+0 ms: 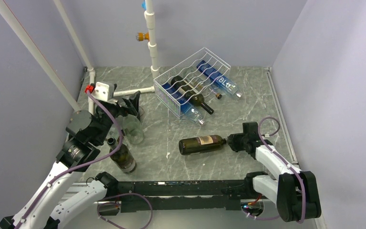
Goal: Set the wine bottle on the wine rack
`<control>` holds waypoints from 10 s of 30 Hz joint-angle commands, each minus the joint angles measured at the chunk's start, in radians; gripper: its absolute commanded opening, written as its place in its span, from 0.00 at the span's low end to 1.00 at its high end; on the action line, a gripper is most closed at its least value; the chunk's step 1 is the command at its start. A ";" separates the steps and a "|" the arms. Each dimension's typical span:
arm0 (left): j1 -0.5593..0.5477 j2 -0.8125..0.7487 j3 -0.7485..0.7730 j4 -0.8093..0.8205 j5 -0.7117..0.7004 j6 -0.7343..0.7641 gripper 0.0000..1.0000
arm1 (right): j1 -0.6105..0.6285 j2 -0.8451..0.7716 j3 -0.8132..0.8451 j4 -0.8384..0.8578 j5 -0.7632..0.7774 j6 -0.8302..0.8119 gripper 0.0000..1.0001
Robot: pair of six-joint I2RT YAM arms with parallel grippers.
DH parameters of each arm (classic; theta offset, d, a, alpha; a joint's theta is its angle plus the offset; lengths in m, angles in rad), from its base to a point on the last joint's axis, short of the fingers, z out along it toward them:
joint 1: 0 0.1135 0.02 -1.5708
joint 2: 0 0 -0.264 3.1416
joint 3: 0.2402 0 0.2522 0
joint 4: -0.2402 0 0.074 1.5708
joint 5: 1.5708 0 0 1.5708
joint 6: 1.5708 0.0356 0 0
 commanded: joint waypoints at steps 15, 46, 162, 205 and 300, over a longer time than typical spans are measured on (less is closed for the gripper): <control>0.006 -0.008 0.008 0.029 0.014 -0.019 0.97 | 0.002 -0.106 0.036 -0.099 -0.002 0.011 0.29; 0.007 -0.019 0.016 0.021 0.024 -0.027 0.96 | 0.000 -0.087 0.337 -0.495 0.094 -0.349 1.00; 0.004 0.034 0.024 0.020 0.060 -0.035 0.97 | 0.306 0.412 0.896 0.206 0.461 -2.202 0.00; 0.004 0.060 0.031 0.014 0.057 -0.025 0.97 | 0.191 1.210 1.878 -0.060 0.334 -2.232 0.00; 0.040 0.048 0.229 -0.331 -0.093 -0.147 0.99 | 0.480 0.319 0.929 0.030 0.312 -1.530 1.00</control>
